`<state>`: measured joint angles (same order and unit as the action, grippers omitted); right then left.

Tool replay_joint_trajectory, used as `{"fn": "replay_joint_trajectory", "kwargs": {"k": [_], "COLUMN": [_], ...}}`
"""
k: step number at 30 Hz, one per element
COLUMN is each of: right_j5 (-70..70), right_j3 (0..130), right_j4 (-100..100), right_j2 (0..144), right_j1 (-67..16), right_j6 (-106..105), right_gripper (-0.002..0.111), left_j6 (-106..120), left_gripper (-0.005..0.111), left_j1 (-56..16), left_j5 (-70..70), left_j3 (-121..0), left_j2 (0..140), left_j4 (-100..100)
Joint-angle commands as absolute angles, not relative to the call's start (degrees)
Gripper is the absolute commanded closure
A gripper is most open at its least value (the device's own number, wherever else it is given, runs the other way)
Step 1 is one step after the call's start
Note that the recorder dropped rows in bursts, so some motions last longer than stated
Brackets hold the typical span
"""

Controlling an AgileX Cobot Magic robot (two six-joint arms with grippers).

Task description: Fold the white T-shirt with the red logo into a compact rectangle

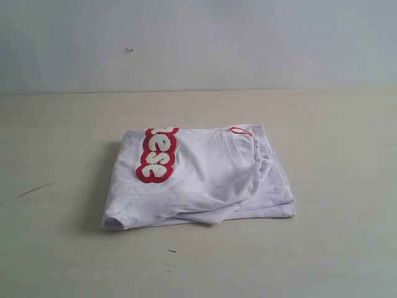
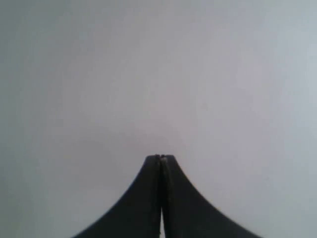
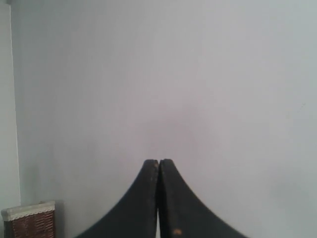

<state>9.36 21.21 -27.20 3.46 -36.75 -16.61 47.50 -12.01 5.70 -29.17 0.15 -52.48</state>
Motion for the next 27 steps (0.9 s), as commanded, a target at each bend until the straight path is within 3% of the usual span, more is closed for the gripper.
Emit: {"fn": "replay_joint_trajectory", "kwargs": {"k": [1, 11, 27], "right_j5": [9.2, 9.4, 9.4], "right_j3": [21.0, 21.0, 21.0], "right_j4": [-27.0, -27.0, -27.0], "right_j2": [0.0, 0.0, 0.0], "right_j1": [-31.6, -12.7, 2.7], "right_j6": [-16.4, -16.4, -16.4], "right_gripper": [0.108, 0.108, 0.108], "left_j6": [47.5, 47.7, 47.7], "left_gripper": [0.107, 0.107, 0.107], "left_j1": [-11.9, -11.9, -11.9], "left_j5": [4.2, 4.6, 4.7], "left_j3": [-28.9, -28.9, -28.9], "left_j2": [0.0, 0.0, 0.0], "left_j4": [-52.9, -52.9, -52.9]}}
